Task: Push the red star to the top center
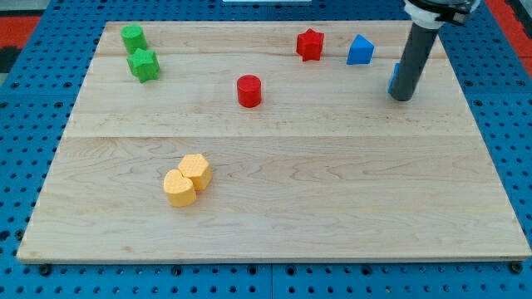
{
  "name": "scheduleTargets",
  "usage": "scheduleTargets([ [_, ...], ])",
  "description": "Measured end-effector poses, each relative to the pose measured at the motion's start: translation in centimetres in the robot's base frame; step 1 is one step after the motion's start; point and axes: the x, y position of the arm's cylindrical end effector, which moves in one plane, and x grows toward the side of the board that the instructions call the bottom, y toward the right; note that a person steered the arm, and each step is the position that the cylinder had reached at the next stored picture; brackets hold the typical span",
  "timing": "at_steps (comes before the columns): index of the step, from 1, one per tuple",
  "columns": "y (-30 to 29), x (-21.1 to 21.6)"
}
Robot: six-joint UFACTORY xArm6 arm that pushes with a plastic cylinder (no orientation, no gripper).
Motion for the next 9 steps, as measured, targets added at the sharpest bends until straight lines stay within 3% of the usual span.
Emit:
scheduleTargets([
  [2,0.6,-3.4],
  [3,-4.9,-7.2],
  [4,-5.7,-7.7],
  [5,-3.6,-3.7],
  [6,-5.9,-2.8],
  [9,-11.8,-5.8],
])
